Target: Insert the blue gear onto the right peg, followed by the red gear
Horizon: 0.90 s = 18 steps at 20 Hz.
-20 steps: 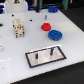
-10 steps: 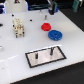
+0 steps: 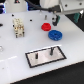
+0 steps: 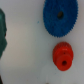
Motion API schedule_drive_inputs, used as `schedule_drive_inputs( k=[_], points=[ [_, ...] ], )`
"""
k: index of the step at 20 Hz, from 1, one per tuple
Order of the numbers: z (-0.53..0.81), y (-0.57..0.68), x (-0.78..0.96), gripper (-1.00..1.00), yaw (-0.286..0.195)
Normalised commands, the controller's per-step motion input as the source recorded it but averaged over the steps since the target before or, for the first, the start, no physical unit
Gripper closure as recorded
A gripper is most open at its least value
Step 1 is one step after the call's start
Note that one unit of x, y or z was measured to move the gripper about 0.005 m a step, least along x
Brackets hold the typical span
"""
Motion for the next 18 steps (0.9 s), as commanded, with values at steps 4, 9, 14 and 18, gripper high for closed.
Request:
schedule_drive_inputs(
  k=[4,9,14,18],
  points=[
    [-0.52,0.00,-0.17,-1.00,0.000],
    [-0.17,-0.03,-0.05,-1.00,0.000],
    [0.21,-0.30,-0.06,-1.00,0.000],
    [0.08,-0.51,-0.21,-1.00,0.000]
  ],
)
